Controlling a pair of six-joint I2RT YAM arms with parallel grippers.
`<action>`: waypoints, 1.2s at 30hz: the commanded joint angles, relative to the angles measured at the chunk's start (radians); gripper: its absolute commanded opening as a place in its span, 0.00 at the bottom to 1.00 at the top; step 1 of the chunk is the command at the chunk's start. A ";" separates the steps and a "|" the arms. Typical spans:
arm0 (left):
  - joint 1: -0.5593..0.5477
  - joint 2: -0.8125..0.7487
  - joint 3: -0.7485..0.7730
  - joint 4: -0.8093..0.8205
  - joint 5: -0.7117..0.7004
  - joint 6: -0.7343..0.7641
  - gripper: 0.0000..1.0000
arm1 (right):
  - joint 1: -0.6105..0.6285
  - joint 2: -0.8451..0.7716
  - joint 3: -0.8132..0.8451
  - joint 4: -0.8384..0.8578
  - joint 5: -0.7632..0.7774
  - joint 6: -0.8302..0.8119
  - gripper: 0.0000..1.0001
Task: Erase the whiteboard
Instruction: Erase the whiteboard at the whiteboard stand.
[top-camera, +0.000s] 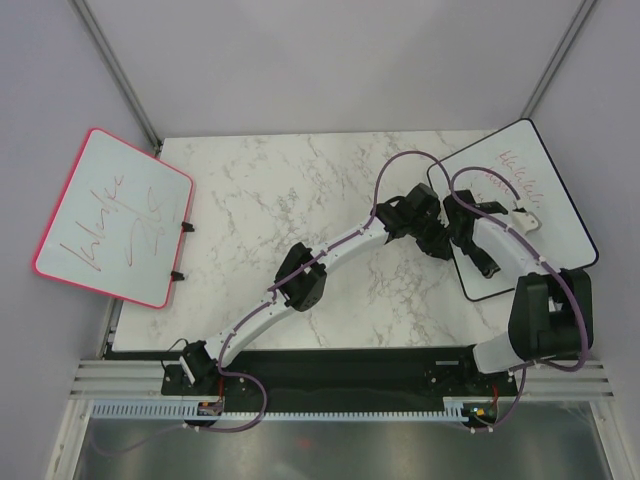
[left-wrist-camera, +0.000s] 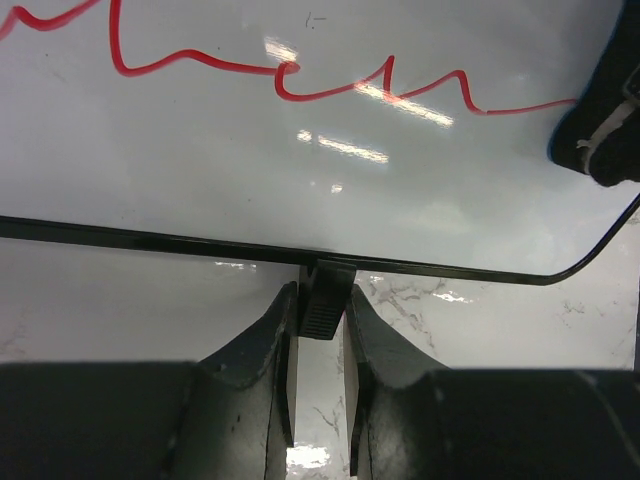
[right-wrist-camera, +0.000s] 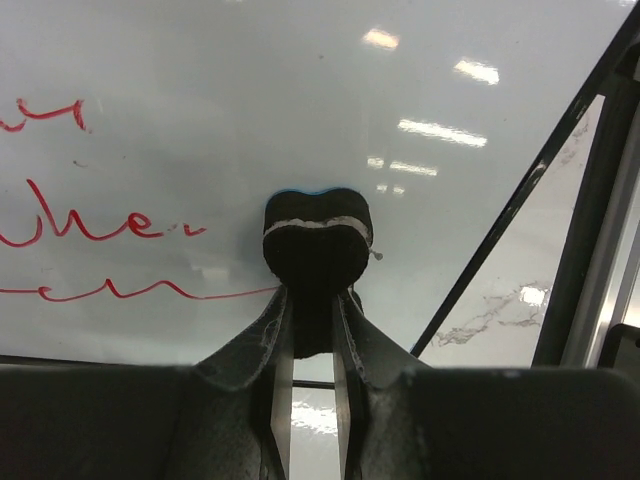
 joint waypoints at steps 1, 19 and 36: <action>0.014 0.027 0.026 -0.019 -0.041 -0.047 0.02 | 0.032 0.096 0.046 0.050 -0.068 0.034 0.00; 0.013 0.032 0.036 -0.027 -0.039 -0.042 0.02 | -0.017 0.168 0.193 0.071 -0.015 0.239 0.00; 0.013 0.036 0.044 -0.027 -0.038 -0.045 0.02 | -0.014 0.168 0.163 -0.066 0.031 0.184 0.00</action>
